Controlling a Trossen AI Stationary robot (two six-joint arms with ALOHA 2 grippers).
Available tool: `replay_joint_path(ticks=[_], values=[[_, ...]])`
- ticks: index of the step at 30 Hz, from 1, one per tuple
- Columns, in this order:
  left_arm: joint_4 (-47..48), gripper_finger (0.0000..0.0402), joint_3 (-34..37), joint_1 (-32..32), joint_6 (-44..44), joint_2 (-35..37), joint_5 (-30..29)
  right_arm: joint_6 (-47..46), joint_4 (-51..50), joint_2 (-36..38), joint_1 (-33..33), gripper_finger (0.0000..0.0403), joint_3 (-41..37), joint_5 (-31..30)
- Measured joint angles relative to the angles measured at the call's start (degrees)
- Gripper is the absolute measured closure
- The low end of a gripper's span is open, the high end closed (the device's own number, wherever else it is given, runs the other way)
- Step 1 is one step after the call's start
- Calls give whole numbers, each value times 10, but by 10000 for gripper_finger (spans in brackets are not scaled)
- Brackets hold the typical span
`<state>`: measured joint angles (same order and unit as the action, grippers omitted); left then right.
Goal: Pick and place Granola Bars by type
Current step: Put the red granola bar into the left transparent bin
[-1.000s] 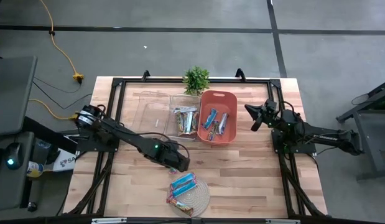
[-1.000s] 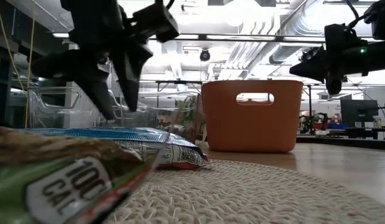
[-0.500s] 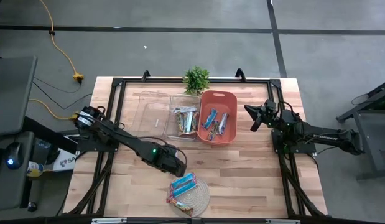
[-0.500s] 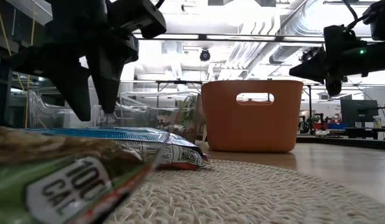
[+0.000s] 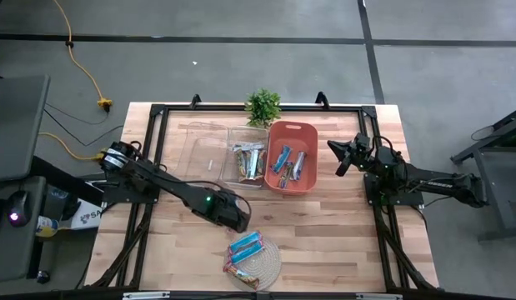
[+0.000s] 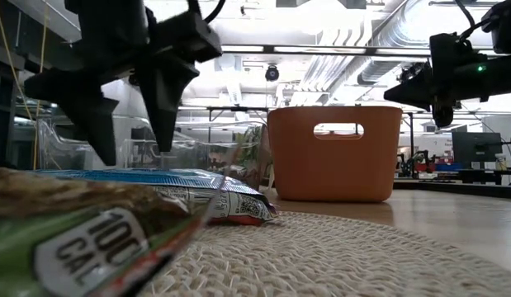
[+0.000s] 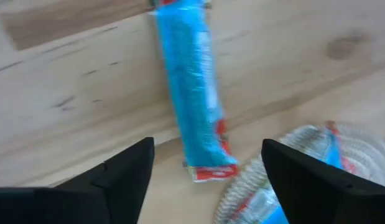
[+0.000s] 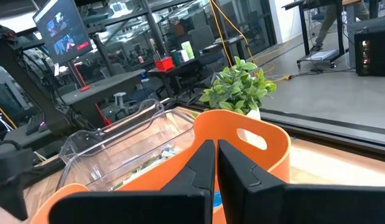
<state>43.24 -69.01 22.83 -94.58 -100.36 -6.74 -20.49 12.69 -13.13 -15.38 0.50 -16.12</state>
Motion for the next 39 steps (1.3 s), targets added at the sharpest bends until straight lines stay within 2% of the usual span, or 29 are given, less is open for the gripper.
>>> replay_joint_path(ticks=[5,12,27,39], values=[[-6,95,20,0,-35,0,0,0,0,0,0,402,0,0],[-83,94,52,0,-59,0,2,0,0,0,0,402,0,0],[-120,95,81,0,-77,0,-11,0,0,0,0,402,0,0],[-139,168,80,0,-74,-44,7,0,0,0,0,402,0,0]])
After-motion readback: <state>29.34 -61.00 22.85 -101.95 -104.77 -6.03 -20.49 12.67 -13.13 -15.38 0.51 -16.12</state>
